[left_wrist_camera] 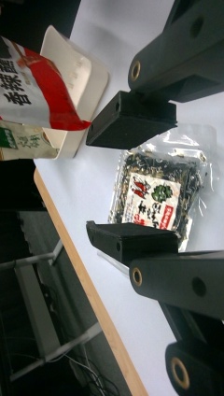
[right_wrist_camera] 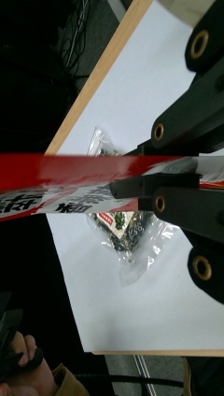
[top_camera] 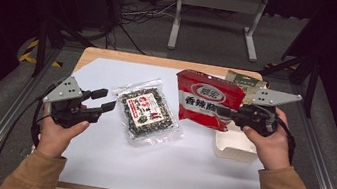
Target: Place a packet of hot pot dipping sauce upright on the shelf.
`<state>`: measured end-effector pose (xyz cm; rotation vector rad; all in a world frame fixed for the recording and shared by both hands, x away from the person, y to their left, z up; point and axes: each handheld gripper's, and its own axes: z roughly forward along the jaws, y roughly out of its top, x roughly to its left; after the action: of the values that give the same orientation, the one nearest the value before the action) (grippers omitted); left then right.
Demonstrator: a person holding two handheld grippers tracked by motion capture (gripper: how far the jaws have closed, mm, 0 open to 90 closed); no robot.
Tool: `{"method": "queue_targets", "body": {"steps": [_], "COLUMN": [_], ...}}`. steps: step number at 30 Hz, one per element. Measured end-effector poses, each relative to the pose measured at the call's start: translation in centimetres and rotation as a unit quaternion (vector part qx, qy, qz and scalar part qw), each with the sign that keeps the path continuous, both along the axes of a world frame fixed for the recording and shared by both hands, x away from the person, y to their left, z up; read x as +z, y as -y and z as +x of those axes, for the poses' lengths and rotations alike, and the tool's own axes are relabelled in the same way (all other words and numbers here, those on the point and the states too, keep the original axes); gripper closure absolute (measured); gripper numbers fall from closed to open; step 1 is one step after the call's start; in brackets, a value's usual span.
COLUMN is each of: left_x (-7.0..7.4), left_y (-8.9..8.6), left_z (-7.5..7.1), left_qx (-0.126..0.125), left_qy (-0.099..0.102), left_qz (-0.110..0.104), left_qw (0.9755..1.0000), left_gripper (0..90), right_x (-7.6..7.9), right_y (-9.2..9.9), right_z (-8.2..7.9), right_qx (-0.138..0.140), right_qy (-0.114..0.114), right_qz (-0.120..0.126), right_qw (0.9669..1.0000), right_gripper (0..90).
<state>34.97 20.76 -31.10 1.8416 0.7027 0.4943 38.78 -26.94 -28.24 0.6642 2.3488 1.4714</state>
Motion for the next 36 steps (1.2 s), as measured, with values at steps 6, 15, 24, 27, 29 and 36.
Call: {"method": "queue_targets", "body": {"steps": [6,15,24,27,29,36], "left_x": [-1.3,-2.7,-4.1,-4.4,-4.5,-5.1], "left_y": [-0.7,-1.9,-3.1,-3.5,-3.6,-4.2], "left_z": [0.8,1.8,2.6,2.8,2.8,2.7], "left_qx": [0.013,0.035,0.056,0.061,0.063,0.077], "left_qy": [-0.008,-0.021,-0.038,-0.040,-0.041,-0.049], "left_qz": [-0.003,-0.001,-0.009,-0.011,-0.011,-0.014], "left_qw": [0.9999,0.9992,0.9976,0.9973,0.9971,0.9958], "left_gripper": [47.2,46.2,44.4,44.3,44.4,44.4], "right_x": [0.4,0.6,0.6,0.5,0.5,0.3], "right_y": [1.7,3.8,5.9,6.6,7.0,8.5], "right_z": [0.9,2.1,3.4,3.8,4.0,4.7], "right_qx": [-0.021,-0.043,-0.056,-0.057,-0.060,-0.067], "right_qy": [0.002,0.010,0.018,0.016,0.015,0.013], "right_qz": [0.001,0.004,0.008,0.008,0.008,0.009], "right_qw": [0.9998,0.9990,0.9983,0.9982,0.9981,0.9976], "right_gripper": [88.9,89.1,89.1,89.2,89.2,89.2]}}
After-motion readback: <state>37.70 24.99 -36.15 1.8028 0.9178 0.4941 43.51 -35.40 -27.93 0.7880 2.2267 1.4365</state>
